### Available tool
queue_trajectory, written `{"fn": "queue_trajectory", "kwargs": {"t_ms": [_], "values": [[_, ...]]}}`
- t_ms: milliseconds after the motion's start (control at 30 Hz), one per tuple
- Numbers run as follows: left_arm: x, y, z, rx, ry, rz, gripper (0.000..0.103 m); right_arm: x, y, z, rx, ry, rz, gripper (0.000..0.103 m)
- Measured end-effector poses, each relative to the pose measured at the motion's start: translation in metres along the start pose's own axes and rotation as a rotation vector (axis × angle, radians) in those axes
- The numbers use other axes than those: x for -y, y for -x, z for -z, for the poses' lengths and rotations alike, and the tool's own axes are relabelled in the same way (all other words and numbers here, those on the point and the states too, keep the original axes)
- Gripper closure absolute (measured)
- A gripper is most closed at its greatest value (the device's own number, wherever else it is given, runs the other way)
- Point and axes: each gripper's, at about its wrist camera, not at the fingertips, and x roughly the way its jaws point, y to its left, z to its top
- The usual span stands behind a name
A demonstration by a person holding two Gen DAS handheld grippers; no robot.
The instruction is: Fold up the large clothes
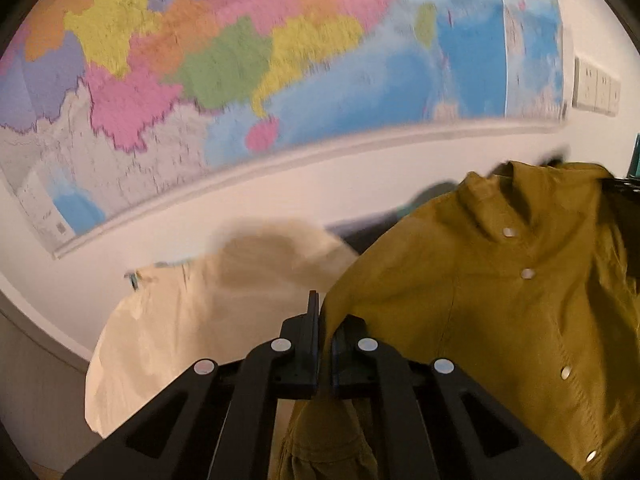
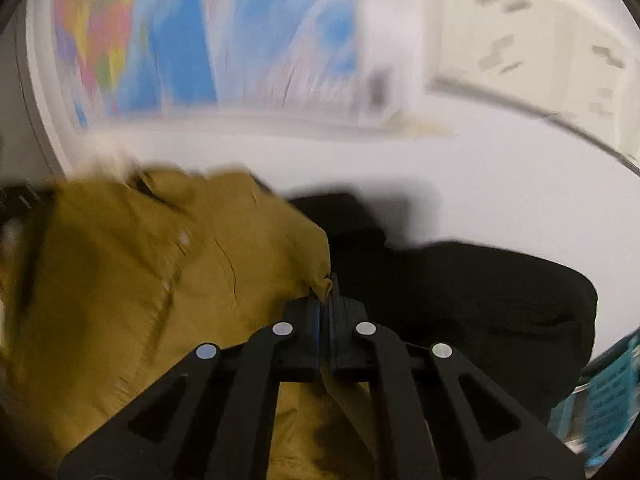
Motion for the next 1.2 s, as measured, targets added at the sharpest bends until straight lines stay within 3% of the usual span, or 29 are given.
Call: {"fn": "queue_trajectory", "kwargs": {"t_ms": [67, 100, 167, 200, 300, 367, 433, 500, 533, 600, 700, 833, 867, 967, 1033, 1133, 1200], "values": [[0.000, -0.001, -0.012, 0.028, 0.006, -0.032, 0.100, 0.024, 0.021, 0.002, 0.099, -0.101, 0.003, 0.100], [0.001, -0.006, -0.016, 0.030, 0.014, -0.033, 0.100, 0.033, 0.018, 0.004, 0.095, -0.142, 0.017, 0.100], [0.004, -0.024, -0.022, -0.004, 0.029, -0.037, 0.100, 0.046, -0.003, 0.015, -0.007, -0.185, 0.052, 0.097], [0.009, -0.035, -0.022, -0.032, 0.020, -0.050, 0.098, 0.051, -0.016, 0.023, -0.072, -0.193, 0.114, 0.085], [0.020, -0.061, -0.013, -0.096, -0.011, -0.149, 0.084, 0.056, -0.012, 0.038, -0.092, -0.210, 0.150, 0.053], [0.021, -0.056, -0.004, -0.094, -0.012, -0.156, 0.039, 0.055, 0.011, 0.046, -0.058, -0.209, 0.144, 0.043], [0.018, -0.035, 0.005, -0.054, -0.015, -0.102, 0.035, 0.047, 0.037, 0.056, -0.040, -0.166, 0.143, 0.038], [0.015, -0.005, 0.019, -0.011, -0.029, -0.074, 0.020, 0.036, 0.061, 0.069, -0.030, -0.125, 0.129, 0.024], [0.014, 0.007, 0.027, 0.000, -0.034, -0.053, 0.011, 0.030, 0.077, 0.079, -0.024, -0.105, 0.124, 0.022], [0.014, 0.031, 0.051, 0.000, -0.063, -0.003, 0.011, 0.023, 0.095, 0.096, -0.027, -0.089, 0.107, 0.022], [0.022, 0.046, 0.082, -0.040, -0.121, 0.008, 0.007, 0.022, 0.125, 0.128, -0.024, -0.109, 0.088, 0.019], [0.043, 0.039, 0.127, -0.130, -0.213, -0.047, 0.010, 0.018, 0.137, 0.167, -0.056, -0.145, 0.085, 0.019], [0.047, 0.036, 0.137, -0.150, -0.228, -0.059, 0.031, 0.017, 0.140, 0.171, -0.061, -0.150, 0.086, 0.019], [0.037, 0.032, 0.142, -0.179, -0.179, -0.070, 0.078, 0.019, 0.152, 0.190, -0.055, -0.184, 0.083, 0.019], [0.017, 0.037, 0.132, -0.164, -0.109, -0.116, 0.089, 0.020, 0.166, 0.198, -0.030, -0.202, 0.080, 0.019], [-0.034, 0.054, 0.108, -0.105, 0.055, -0.206, 0.090, 0.021, 0.188, 0.205, -0.004, -0.216, 0.104, 0.019], [-0.065, 0.057, 0.097, -0.100, 0.150, -0.257, 0.073, 0.022, 0.198, 0.211, -0.001, -0.224, 0.106, 0.019]]}}
